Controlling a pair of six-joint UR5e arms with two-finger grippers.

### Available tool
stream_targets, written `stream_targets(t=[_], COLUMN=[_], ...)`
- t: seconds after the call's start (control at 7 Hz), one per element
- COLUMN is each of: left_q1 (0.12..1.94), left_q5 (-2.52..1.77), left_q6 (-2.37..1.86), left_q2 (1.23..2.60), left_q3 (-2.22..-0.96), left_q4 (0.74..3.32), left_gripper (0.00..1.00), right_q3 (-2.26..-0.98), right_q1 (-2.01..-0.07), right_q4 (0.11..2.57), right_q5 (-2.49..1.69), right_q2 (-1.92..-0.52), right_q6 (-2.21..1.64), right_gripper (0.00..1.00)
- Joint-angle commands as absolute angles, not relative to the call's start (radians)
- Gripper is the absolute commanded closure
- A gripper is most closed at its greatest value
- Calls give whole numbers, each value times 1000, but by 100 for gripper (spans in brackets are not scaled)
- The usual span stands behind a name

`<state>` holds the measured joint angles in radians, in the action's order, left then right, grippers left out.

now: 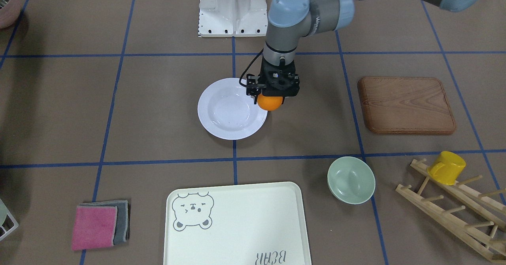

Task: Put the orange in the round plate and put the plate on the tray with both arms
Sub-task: 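Carry the orange over the white plate and release it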

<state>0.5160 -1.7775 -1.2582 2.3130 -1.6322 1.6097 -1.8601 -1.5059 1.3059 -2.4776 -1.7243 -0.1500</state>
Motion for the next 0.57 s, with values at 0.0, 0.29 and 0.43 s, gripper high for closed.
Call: stream_targets(t=[0.0, 0.29, 0.43], left_q1=[450, 393, 379], left_q5=[-1727, -1686, -1681], left_q6=[-1342, -1354, -1356], left_q2=[2442, 2447, 2441], left_q3=[-1472, -1437, -1437], left_q4=[1618, 1647, 1660], left_gripper=[100, 68, 2], right_q3=[-1861, -1861, -1861], right_q1=[-1465, -1447, -1424], right_q4=[1266, 1266, 1255], right_q5=[-2471, -2465, -2465], right_q2=[-1715, -1709, -1697], right_q6=[-244, -252, -293], right_gripper=[0, 0, 0])
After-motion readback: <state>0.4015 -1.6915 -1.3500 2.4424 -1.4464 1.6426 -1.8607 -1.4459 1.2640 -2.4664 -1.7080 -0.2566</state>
